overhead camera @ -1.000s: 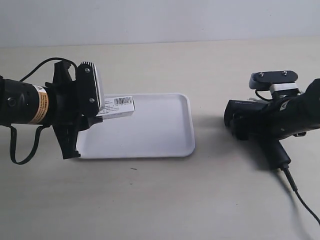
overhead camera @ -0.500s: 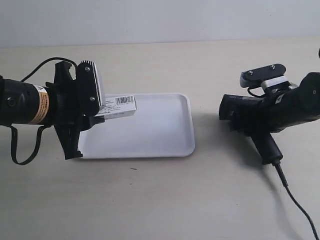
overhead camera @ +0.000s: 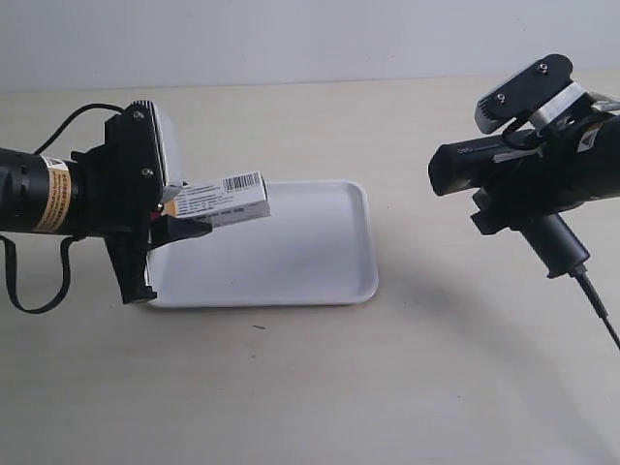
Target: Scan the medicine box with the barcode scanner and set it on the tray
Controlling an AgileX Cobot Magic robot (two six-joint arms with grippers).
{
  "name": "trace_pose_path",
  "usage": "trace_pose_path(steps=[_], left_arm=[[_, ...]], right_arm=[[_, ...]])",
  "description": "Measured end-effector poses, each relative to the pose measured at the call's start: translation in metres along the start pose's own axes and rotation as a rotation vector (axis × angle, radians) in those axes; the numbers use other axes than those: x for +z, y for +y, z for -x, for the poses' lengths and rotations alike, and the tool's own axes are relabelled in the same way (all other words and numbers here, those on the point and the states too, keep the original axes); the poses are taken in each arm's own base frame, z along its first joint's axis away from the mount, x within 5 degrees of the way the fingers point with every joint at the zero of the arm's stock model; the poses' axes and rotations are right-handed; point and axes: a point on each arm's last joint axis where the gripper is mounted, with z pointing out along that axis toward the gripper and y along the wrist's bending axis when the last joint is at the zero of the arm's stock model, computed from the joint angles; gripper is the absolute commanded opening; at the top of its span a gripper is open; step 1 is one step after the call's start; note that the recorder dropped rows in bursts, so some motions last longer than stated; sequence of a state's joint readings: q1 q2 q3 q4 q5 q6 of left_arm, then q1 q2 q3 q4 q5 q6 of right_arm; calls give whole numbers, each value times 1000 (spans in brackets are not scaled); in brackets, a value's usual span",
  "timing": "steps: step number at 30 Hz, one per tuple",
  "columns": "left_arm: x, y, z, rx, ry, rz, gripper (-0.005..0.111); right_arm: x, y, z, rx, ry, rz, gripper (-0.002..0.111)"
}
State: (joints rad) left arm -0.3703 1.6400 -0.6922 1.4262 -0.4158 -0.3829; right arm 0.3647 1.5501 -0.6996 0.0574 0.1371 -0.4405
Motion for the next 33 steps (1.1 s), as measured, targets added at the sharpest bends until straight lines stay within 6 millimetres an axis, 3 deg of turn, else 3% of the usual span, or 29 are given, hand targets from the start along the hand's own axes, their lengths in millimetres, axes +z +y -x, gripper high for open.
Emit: trace_pose_path(steps=[3, 8, 13, 23, 26, 29, 33], left_arm=[[3, -2, 0, -4, -18, -22, 0], [24, -7, -13, -91, 1, -68, 0], [44, 1, -20, -169, 15, -56, 0], [77, 9, -33, -260, 33, -56, 1], [82, 6, -37, -260, 45, -70, 16], [82, 6, -38, -246, 52, -71, 46], [82, 6, -39, -244, 54, -70, 91]], right_arm=[[3, 1, 1, 23, -12, -3, 0], [35, 3, -6, 121, -19, -13, 0], [60, 6, -16, 173, -8, -16, 0], [81, 7, -20, 206, 0, -21, 0], [86, 8, -23, 205, 10, -19, 0], [89, 9, -25, 205, 15, -19, 3], [90, 9, -26, 229, 14, -24, 23]])
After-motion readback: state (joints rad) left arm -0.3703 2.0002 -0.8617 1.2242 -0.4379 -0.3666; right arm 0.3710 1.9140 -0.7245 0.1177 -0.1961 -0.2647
